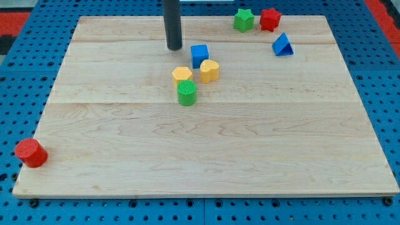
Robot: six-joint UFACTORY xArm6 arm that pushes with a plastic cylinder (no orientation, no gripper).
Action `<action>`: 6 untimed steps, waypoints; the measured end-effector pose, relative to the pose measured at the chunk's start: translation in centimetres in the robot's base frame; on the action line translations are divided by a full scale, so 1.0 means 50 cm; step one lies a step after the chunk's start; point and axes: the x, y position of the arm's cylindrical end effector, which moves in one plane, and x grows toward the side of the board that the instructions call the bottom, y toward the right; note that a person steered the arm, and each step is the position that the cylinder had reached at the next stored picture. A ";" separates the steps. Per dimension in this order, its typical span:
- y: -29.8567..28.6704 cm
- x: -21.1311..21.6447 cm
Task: Slide triangle towards down
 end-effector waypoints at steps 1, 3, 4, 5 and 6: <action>0.115 -0.021; 0.100 0.204; 0.150 0.139; 0.360 0.170; 0.569 0.175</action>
